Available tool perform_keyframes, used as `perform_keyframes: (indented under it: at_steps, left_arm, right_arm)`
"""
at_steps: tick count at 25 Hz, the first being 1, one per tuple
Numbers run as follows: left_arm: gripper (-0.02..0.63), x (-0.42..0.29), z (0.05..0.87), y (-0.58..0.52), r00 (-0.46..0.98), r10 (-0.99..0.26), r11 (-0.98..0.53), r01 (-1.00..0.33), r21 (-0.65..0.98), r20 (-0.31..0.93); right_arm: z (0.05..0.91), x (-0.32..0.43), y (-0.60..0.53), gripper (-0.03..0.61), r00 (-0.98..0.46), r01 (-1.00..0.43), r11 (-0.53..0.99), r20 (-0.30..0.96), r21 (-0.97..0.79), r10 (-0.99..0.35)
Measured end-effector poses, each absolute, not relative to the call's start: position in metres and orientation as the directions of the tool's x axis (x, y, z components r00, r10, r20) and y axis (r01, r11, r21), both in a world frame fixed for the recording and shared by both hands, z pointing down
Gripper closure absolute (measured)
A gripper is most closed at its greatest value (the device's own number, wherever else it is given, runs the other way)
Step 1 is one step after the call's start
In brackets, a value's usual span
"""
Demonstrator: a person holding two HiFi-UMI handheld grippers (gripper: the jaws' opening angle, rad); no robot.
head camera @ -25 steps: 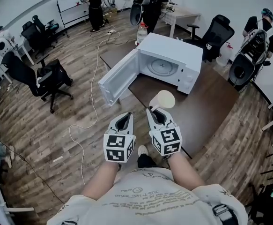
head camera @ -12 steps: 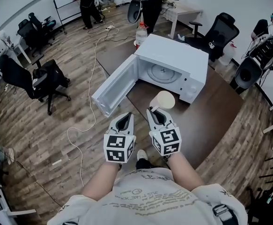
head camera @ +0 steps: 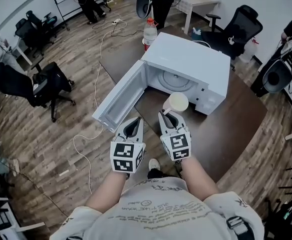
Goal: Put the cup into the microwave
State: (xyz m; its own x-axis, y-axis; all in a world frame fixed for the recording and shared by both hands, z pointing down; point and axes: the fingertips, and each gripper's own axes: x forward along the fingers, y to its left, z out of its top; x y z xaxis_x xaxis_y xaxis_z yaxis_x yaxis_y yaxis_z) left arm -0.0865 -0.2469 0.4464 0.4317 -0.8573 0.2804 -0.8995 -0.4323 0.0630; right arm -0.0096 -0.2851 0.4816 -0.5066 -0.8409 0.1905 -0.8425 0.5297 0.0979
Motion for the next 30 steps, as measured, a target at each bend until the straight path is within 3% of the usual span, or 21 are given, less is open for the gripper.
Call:
perform_keyframes:
  at_steps: [30]
  left_arm:
    - [0.600,-0.096,0.482,-0.359,0.414,-0.842,-0.423,-0.905,0.052,0.347]
  right_arm:
    - [0.601,0.041,-0.514,0.532,-0.349,-0.876,0.426,0.313,0.225,-0.883]
